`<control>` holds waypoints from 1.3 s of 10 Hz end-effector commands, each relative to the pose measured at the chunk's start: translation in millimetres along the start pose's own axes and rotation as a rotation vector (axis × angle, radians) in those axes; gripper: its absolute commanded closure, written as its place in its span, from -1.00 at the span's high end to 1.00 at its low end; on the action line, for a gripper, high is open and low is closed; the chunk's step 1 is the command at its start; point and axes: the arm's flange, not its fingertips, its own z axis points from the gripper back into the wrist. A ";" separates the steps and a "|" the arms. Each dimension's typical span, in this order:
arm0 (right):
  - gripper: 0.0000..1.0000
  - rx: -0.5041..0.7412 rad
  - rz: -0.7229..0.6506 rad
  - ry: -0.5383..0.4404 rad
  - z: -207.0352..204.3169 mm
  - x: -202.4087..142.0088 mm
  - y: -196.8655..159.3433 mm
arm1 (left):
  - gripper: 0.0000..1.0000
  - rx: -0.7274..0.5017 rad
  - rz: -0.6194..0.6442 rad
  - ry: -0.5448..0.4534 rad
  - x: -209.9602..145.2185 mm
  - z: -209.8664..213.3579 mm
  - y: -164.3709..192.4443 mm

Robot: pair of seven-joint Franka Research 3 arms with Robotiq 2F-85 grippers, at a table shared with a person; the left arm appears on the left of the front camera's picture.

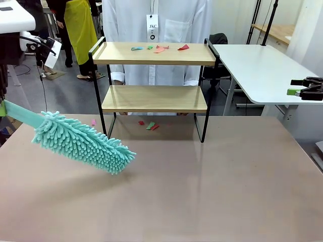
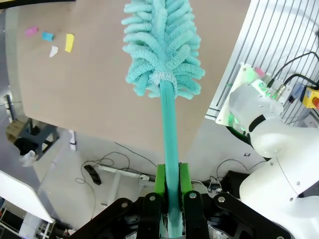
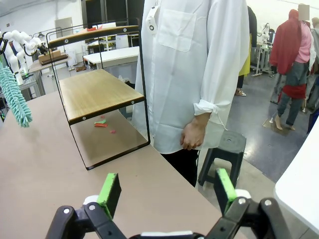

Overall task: Clean the shelf.
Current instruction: Clean the specific section of the Shelf indicated by the human with the Duster.

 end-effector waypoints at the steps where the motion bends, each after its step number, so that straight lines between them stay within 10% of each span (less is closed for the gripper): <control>1: 1.00 0.000 -0.010 0.015 -1.1 3.9 0.8 | -0.74 -0.001 -0.004 -0.009 -2.7 0.5 -1.6; 13: 1.00 0.000 -0.010 0.015 -1.1 3.9 0.8 | -0.74 -0.001 -0.004 -0.009 -2.7 0.5 -1.6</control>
